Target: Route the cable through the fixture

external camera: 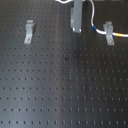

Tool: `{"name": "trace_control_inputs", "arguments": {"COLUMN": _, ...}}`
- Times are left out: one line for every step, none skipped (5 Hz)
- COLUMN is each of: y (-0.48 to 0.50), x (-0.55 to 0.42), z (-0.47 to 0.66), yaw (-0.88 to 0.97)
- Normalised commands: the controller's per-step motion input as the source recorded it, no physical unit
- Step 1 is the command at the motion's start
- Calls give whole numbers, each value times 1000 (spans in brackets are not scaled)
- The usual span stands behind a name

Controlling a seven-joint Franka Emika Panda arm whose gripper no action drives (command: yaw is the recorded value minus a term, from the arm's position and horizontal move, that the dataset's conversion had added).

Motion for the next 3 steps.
{"name": "trace_control_inputs", "arguments": {"y": 6, "x": -406, "z": 280, "yaw": -514}}
{"name": "trace_control_inputs", "arguments": {"y": 3, "x": -473, "z": 340, "yaw": -274}}
{"name": "trace_control_inputs", "arguments": {"y": 227, "x": -390, "z": 249, "yaw": 69}}
